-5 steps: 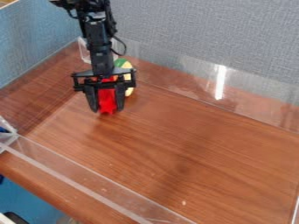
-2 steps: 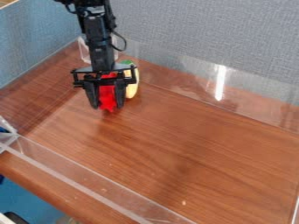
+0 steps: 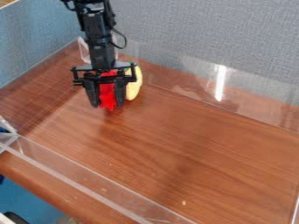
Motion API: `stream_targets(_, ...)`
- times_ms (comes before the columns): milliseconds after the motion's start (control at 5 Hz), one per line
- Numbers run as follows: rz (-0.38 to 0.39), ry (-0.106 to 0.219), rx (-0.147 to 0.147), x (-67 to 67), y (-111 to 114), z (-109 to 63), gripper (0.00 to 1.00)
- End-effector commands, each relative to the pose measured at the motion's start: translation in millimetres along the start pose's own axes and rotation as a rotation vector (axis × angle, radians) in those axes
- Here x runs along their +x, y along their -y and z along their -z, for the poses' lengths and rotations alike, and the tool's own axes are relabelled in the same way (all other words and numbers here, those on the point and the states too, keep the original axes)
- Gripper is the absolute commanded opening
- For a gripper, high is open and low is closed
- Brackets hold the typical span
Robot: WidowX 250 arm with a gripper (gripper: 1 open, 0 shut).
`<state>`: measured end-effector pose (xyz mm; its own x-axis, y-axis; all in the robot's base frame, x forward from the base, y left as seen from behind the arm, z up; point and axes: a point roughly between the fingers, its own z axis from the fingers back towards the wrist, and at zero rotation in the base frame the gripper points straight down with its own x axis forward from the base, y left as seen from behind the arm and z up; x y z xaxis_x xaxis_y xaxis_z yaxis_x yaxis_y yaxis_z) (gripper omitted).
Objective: Put the red object to the right side of the table
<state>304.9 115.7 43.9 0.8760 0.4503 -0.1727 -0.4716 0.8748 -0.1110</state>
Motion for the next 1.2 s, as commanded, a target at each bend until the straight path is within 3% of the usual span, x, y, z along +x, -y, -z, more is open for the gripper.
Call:
stream_targets(0, 0.018, 0.101, -0.011, 0.1, 2.5, -35.3, 0.00)
stream_targets(1000, 0.216, 0.128, -0.031, -20.6, 29.3, -62.2, 0.00)
